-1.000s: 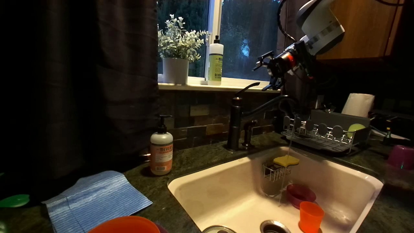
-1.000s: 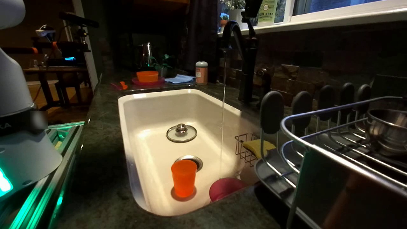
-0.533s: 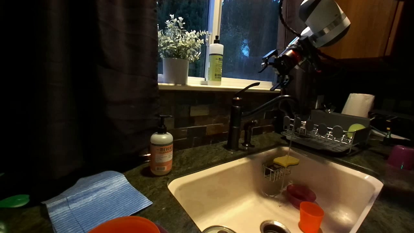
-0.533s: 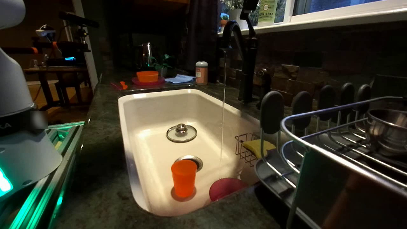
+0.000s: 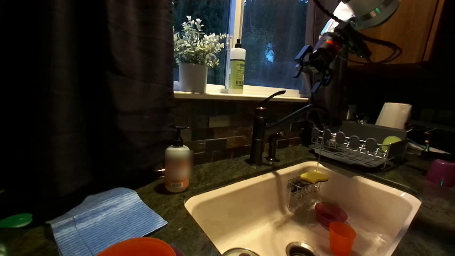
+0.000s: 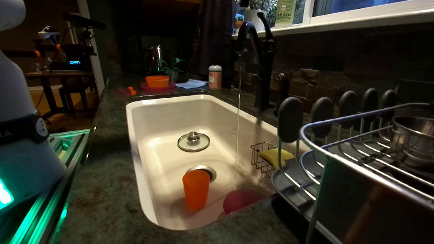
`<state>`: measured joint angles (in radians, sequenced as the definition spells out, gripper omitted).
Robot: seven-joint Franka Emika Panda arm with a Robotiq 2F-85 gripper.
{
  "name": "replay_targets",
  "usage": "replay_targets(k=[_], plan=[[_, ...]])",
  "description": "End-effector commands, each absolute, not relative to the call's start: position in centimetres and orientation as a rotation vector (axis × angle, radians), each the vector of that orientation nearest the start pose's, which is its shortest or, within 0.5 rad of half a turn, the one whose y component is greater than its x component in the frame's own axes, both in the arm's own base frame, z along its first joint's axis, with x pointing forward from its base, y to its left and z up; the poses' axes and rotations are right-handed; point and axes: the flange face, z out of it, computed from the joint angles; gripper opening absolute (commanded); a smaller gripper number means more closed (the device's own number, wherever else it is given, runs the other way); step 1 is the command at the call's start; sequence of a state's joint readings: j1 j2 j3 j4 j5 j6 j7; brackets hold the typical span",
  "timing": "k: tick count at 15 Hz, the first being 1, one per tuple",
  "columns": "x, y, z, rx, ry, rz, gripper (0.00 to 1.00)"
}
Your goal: Open the tap, then fill the orange cup with a little water
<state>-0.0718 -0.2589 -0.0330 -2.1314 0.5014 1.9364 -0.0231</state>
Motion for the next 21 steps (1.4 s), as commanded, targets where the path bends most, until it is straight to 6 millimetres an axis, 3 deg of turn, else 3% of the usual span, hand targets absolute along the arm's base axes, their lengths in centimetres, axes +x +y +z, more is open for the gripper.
replay_targets(k=[1,5,6,9,13,15,17,21], plan=[[46.0,1.5,53.1,-2.777,0.434,-0.203,1.0],[44.9,6.1,52.7,-2.902,0.573,-0.37,1.0],[46.4,4.5,53.3,-2.856,0.502,-0.3,1.0],[45.6,6.6,52.9,-2.894,0.54,-0.339,1.0],[45.6,6.2,53.0,-2.893,0.553,-0.345,1.0],[46.1,7.5,51.7,-2.889,0.59,-0.285,1.0],[46.6,10.1,50.0,-2.905,0.604,-0.248,1.0],[46.2,13.2,46.7,-2.895,0.699,-0.137,1.0]])
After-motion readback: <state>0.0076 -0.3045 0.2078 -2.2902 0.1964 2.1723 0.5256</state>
